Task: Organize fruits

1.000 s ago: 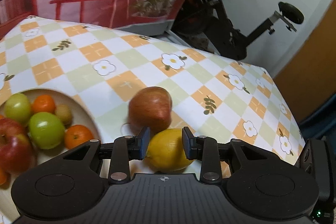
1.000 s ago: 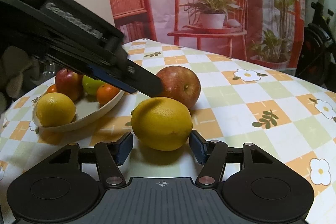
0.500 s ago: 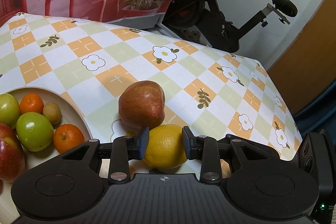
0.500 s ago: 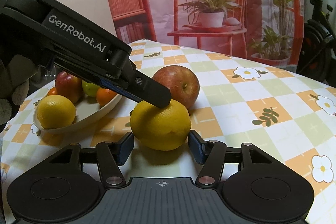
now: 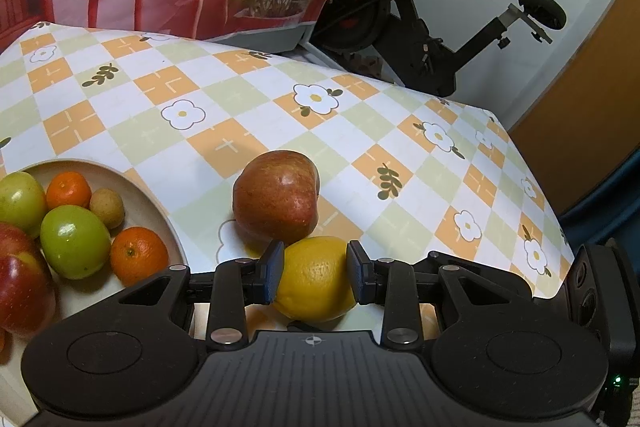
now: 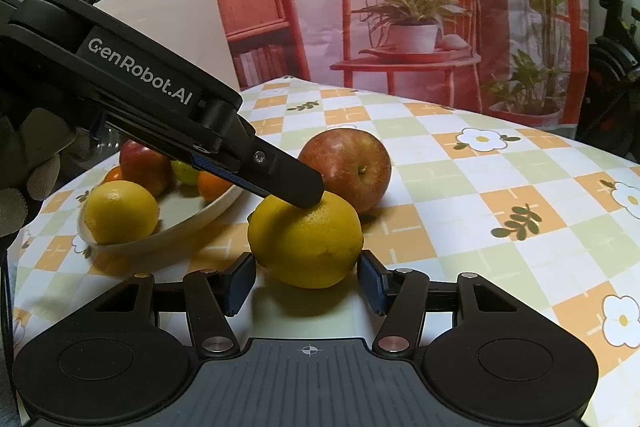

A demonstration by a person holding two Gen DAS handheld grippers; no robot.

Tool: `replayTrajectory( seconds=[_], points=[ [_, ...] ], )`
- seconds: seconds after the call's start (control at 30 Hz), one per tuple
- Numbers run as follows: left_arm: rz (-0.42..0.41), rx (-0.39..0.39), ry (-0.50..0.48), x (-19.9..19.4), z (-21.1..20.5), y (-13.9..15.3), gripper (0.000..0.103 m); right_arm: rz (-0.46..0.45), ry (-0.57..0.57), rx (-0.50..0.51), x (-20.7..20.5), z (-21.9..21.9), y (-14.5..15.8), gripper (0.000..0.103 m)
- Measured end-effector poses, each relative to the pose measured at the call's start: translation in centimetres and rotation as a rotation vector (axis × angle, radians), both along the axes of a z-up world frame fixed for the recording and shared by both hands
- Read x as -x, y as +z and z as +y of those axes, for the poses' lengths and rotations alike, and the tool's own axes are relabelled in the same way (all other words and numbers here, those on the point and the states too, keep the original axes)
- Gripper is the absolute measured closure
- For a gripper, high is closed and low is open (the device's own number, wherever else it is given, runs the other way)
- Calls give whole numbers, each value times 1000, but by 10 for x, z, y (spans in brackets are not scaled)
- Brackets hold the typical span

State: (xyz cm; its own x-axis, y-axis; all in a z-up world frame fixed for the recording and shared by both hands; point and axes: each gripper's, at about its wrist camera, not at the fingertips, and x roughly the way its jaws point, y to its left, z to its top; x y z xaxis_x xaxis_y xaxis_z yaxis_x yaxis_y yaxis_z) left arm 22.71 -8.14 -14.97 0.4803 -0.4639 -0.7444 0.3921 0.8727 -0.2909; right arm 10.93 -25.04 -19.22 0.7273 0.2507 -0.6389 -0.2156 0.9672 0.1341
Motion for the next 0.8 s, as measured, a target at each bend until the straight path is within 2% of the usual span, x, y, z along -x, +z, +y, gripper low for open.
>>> replayTrajectory(
  seconds=[0.3, 0.53, 0.8],
  points=[
    [14, -2, 13, 14, 12, 2, 68, 7, 50, 20, 7, 11, 2, 51],
    [-9, -16, 27, 30, 30, 11, 68, 29, 36, -20, 9, 32, 10, 51],
    [-13, 40, 107, 42, 71, 22, 68, 15, 112, -16, 3, 65, 23, 51]
  ],
)
